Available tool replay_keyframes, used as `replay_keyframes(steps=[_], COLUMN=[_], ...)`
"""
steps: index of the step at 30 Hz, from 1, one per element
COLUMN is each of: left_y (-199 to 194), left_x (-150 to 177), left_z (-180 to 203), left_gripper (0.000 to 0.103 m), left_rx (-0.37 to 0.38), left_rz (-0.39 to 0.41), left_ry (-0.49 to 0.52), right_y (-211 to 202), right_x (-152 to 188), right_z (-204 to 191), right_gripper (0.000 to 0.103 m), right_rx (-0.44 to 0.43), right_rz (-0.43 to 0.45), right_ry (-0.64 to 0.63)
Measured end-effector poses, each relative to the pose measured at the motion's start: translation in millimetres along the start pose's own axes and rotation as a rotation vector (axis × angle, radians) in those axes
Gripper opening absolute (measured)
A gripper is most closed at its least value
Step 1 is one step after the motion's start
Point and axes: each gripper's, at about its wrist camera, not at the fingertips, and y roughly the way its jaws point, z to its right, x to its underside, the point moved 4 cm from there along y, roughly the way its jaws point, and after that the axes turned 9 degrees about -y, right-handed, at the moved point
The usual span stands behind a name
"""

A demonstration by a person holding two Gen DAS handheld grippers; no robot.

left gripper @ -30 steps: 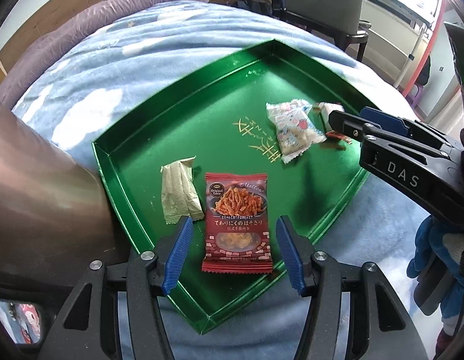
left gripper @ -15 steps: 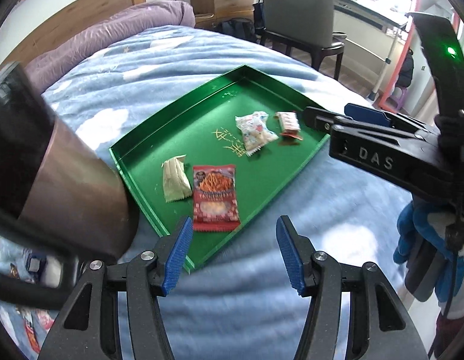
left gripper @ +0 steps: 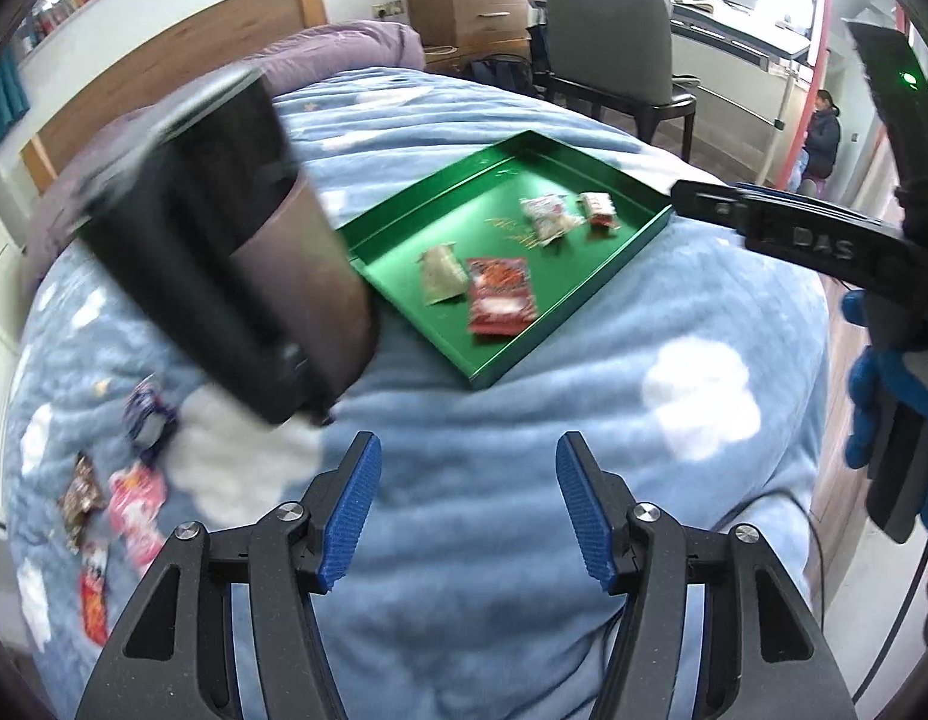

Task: Organize snacks
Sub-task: 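Withdraw both grippers from the tray back toward the remaining snacks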

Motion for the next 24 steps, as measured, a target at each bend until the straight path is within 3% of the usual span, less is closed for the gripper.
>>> replay_keyframes(steps=[13, 24], left_y=[-52, -100], left_x=[56, 123], left_z=[-92, -191], left_gripper=[0.055, 0.057], left_rx=[-0.144, -0.289], left_rz=[0.052, 0.082], left_ry=[-0.110, -0.253], right_y=[-42, -73], right_x=[33, 38], right_z=[-82, -171], right_gripper=[0.099, 0.099], right_rx=[-0.121, -0.210], right_rz=[-0.027, -0.006], right_ry=[-0.078, -0.208])
